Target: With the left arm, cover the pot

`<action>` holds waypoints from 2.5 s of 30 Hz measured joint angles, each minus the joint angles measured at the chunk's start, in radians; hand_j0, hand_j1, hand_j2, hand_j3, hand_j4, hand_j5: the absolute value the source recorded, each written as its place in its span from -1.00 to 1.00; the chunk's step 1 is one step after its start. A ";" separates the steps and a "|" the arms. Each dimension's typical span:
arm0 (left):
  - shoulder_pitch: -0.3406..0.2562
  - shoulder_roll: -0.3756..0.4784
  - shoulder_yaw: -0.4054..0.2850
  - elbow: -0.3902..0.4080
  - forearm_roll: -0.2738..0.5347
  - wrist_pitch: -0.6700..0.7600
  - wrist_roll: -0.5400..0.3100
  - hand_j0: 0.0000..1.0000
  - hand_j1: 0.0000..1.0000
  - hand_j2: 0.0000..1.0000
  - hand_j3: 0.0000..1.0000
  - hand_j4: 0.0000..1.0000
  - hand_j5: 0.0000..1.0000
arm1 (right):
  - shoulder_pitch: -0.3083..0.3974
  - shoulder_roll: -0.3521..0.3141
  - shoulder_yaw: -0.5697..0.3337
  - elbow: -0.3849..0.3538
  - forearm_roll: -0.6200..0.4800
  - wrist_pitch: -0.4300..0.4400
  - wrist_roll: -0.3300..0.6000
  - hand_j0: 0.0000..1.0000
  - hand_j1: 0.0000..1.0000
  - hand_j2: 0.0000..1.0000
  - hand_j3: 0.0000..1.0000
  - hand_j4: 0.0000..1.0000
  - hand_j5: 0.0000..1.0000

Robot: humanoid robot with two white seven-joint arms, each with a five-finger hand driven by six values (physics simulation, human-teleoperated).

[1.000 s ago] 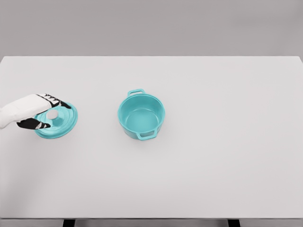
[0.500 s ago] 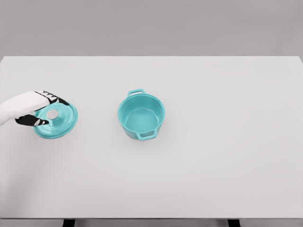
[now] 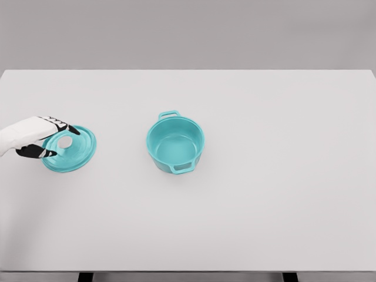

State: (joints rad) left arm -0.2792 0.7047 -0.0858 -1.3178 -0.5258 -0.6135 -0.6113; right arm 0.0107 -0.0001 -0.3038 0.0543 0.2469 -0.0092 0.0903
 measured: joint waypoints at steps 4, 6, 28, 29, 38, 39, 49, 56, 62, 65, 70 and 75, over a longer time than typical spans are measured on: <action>0.000 -0.005 0.000 -0.004 -0.001 0.000 0.000 0.46 0.46 0.46 0.46 0.46 0.46 | 0.002 0.000 0.000 0.000 0.000 0.000 0.000 1.00 1.00 1.00 1.00 1.00 1.00; 0.000 -0.008 0.000 -0.005 -0.002 0.000 0.000 0.46 0.46 0.46 0.46 0.46 0.46 | 0.002 0.000 0.000 -0.001 0.000 0.000 0.000 1.00 1.00 1.00 1.00 1.00 1.00; 0.000 -0.024 -0.002 0.001 -0.002 0.000 0.000 0.41 0.41 0.41 0.41 0.41 0.41 | 0.002 0.000 0.000 0.000 0.000 0.000 0.000 1.00 1.00 1.00 1.00 1.00 1.00; -0.002 -0.024 -0.001 0.002 -0.002 0.000 0.000 0.41 0.41 0.41 0.41 0.41 0.41 | 0.002 0.000 0.000 0.000 0.000 0.000 0.000 1.00 1.00 1.00 1.00 1.00 1.00; -0.002 -0.025 0.001 0.019 -0.003 0.000 0.000 0.36 0.36 0.36 0.36 0.36 0.36 | 0.002 0.000 0.000 0.000 0.000 0.000 0.000 1.00 1.00 1.00 1.00 1.00 1.00; 0.000 -0.025 0.001 0.021 -0.003 0.000 0.000 0.36 0.36 0.36 0.36 0.36 0.36 | 0.002 0.000 0.000 0.000 0.000 0.000 0.000 1.00 1.00 1.00 1.00 1.00 1.00; -0.002 -0.026 0.001 0.031 -0.003 0.000 0.000 0.28 0.28 0.28 0.28 0.28 0.28 | 0.002 0.000 0.000 0.000 0.000 0.000 0.000 1.00 1.00 1.00 1.00 1.00 1.00; -0.002 -0.026 0.001 0.031 -0.002 0.000 0.000 0.22 0.22 0.22 0.22 0.22 0.22 | 0.002 0.000 0.000 0.000 0.000 0.000 0.000 1.00 1.00 1.00 1.00 1.00 1.00; -0.002 -0.028 0.001 0.031 -0.002 0.000 0.000 0.16 0.16 0.16 0.16 0.16 0.16 | 0.002 0.000 0.000 0.000 0.000 0.000 0.000 1.00 1.00 1.00 1.00 1.00 1.00; -0.002 -0.032 0.002 0.031 -0.002 0.000 0.000 0.12 0.12 0.12 0.12 0.12 0.12 | 0.002 0.000 0.000 0.000 0.000 0.000 0.000 1.00 1.00 1.00 1.00 1.00 1.00; -0.002 -0.034 0.003 0.031 -0.002 0.000 0.000 0.10 0.10 0.10 0.10 0.10 0.10 | 0.002 0.000 0.000 0.000 0.000 0.000 0.000 1.00 1.00 1.00 1.00 1.00 1.00; -0.002 -0.033 0.007 0.024 0.002 0.000 0.000 0.10 0.10 0.10 0.10 0.10 0.10 | 0.002 0.000 0.000 0.000 0.000 0.000 0.000 1.00 1.00 1.00 1.00 1.00 1.00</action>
State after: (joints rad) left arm -0.2807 0.6712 -0.0793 -1.2934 -0.5239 -0.6136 -0.6113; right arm 0.0123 -0.0001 -0.3038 0.0540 0.2469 -0.0092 0.0903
